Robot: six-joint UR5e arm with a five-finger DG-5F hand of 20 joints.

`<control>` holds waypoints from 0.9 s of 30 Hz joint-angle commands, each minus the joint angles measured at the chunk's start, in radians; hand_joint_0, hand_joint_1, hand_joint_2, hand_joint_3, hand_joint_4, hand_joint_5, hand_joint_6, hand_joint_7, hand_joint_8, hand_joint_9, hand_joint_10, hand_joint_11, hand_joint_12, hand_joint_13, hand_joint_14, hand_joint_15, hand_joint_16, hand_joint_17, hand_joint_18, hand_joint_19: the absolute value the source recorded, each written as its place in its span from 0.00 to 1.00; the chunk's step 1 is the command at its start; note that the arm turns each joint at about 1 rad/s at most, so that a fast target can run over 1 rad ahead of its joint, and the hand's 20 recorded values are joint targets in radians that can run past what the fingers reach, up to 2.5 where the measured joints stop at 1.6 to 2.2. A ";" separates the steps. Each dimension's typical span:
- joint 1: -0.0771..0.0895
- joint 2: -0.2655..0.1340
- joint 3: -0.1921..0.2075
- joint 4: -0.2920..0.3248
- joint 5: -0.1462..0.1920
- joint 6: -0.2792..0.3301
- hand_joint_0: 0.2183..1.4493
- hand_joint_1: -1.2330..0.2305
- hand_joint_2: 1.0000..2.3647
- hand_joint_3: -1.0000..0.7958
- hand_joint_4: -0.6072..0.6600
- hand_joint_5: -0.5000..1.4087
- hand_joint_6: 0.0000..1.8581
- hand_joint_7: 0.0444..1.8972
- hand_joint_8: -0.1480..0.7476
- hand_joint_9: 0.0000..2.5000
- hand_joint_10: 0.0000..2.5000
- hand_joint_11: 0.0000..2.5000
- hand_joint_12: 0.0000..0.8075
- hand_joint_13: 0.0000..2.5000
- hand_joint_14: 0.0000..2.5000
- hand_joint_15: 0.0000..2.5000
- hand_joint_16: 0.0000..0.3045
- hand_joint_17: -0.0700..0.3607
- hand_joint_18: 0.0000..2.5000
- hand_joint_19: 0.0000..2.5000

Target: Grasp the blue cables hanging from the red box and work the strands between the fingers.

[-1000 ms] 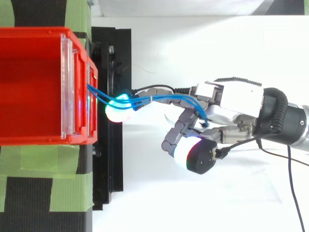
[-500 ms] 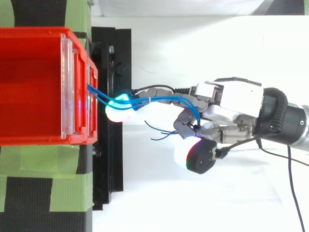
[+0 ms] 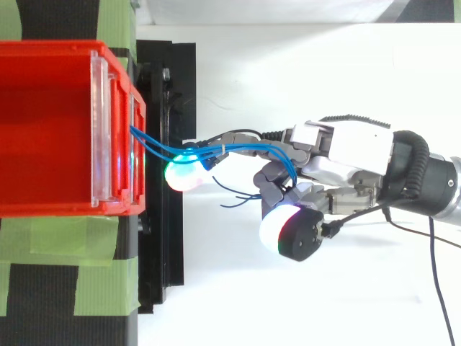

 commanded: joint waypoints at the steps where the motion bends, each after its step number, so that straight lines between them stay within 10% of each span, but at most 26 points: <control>1: 0.000 0.000 0.000 0.001 -0.001 0.000 0.37 0.46 0.00 0.00 0.75 0.24 0.01 0.44 0.63 0.31 1.00 0.90 0.65 0.42 1.00 0.57 0.22 0.51 0.49 0.22; 27: 0.000 0.000 0.009 -0.002 0.002 0.002 0.36 0.44 0.00 0.00 0.70 0.27 0.01 0.53 0.66 0.38 1.00 1.00 0.70 0.57 1.00 0.59 0.26 0.57 0.67 0.16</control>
